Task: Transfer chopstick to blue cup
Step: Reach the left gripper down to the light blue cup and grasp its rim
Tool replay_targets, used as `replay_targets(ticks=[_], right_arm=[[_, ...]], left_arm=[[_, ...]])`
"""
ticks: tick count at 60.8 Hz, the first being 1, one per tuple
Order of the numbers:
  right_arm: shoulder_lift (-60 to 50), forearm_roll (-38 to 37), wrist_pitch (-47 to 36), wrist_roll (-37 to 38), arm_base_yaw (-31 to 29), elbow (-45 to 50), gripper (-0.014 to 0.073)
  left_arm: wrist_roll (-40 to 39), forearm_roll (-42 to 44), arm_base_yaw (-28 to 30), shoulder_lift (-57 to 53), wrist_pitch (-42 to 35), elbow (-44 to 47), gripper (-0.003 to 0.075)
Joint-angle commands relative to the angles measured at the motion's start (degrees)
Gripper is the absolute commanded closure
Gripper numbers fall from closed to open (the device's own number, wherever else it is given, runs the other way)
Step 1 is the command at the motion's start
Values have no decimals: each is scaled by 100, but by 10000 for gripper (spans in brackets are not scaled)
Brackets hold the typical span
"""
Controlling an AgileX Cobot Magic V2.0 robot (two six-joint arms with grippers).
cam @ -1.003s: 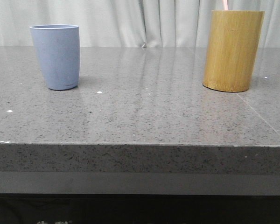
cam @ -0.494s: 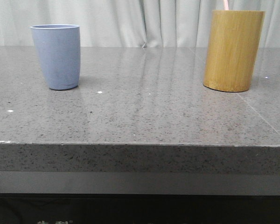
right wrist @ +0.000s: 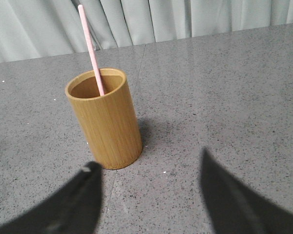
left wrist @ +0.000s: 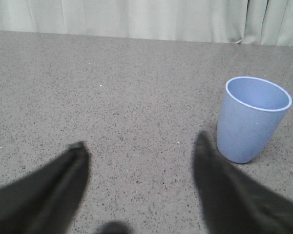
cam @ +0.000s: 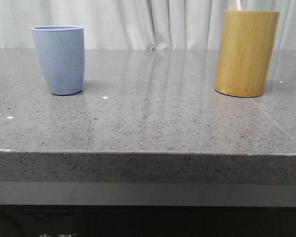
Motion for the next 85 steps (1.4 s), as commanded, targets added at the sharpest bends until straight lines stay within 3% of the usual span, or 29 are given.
replay_targets(ticks=[1, 15, 28, 41, 57, 70, 85], right_arm=[[69, -23, -405, -56, -38, -223, -65], [69, -17, -405, -56, -38, -223, -61], [69, -17, -405, -56, -38, -223, -61], [69, -17, -405, -56, -38, -223, -61], [69, -17, -405, -56, -38, -223, -61], [69, -17, -405, -56, -38, -223, -61], [69, -17, -405, -56, -38, -223, -61]], left_arm=[[-51, -229, 1, 56, -611, -223, 75], [-17, -324, -114, 931, 31, -1054, 80], [-17, -324, -590, 2772, 1944, -3145, 80], [134, -314, -1040, 4392, 3047, -5065, 80], [251, -299, -1119, 6091, 4727, -6976, 80], [273, -299, -1119, 6942, 5442, -7712, 80], [273, -190, -1119, 7526, 5512, -7955, 125]])
